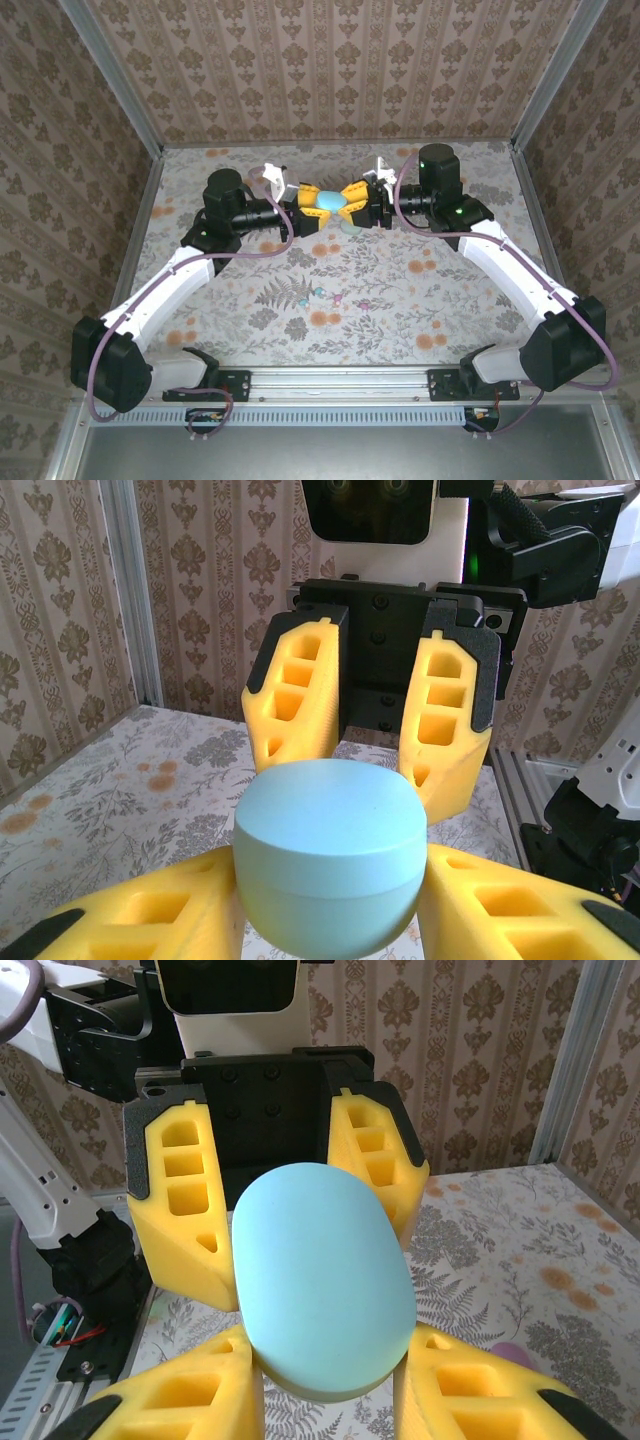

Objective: Insert the wireless bluetooth earbuds into the charging case

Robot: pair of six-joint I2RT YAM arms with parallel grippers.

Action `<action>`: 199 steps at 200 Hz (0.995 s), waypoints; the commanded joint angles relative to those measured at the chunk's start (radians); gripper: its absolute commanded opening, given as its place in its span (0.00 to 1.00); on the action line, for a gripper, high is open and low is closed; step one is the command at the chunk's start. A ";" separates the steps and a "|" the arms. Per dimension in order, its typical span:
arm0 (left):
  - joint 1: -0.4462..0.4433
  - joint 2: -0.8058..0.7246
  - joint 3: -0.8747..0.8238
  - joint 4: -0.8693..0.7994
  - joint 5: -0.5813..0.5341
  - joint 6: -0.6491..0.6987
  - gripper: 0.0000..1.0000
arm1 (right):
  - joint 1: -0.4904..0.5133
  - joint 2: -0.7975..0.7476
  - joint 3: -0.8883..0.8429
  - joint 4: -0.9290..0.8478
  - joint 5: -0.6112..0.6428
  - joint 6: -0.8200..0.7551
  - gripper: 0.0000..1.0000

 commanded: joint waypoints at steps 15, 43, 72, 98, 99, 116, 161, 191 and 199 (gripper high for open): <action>-0.014 -0.004 0.020 -0.010 0.049 0.010 0.47 | -0.003 0.013 0.008 0.047 -0.006 0.018 0.33; -0.016 -0.002 0.021 -0.010 0.044 0.010 0.47 | -0.002 0.014 0.008 0.047 -0.003 0.016 0.33; -0.017 -0.001 0.021 -0.012 0.042 0.010 0.47 | -0.003 0.014 0.007 0.046 0.000 0.014 0.34; -0.018 0.001 0.022 -0.013 0.034 0.011 0.47 | -0.001 0.014 0.010 0.040 0.001 0.009 0.34; -0.018 0.001 0.023 -0.014 0.035 0.010 0.47 | -0.002 0.015 0.010 0.039 0.001 0.009 0.34; -0.019 0.004 0.024 -0.014 0.033 0.011 0.47 | 0.000 0.016 0.011 0.034 0.006 0.005 0.34; -0.022 0.005 0.024 -0.020 0.031 0.010 0.48 | 0.003 0.014 0.012 0.032 0.018 -0.003 0.34; -0.022 0.005 0.025 -0.020 0.024 0.010 0.48 | 0.005 0.016 0.015 0.028 0.019 -0.006 0.34; -0.022 0.005 0.025 -0.020 0.023 0.010 0.49 | 0.005 0.017 0.017 0.026 0.018 -0.008 0.34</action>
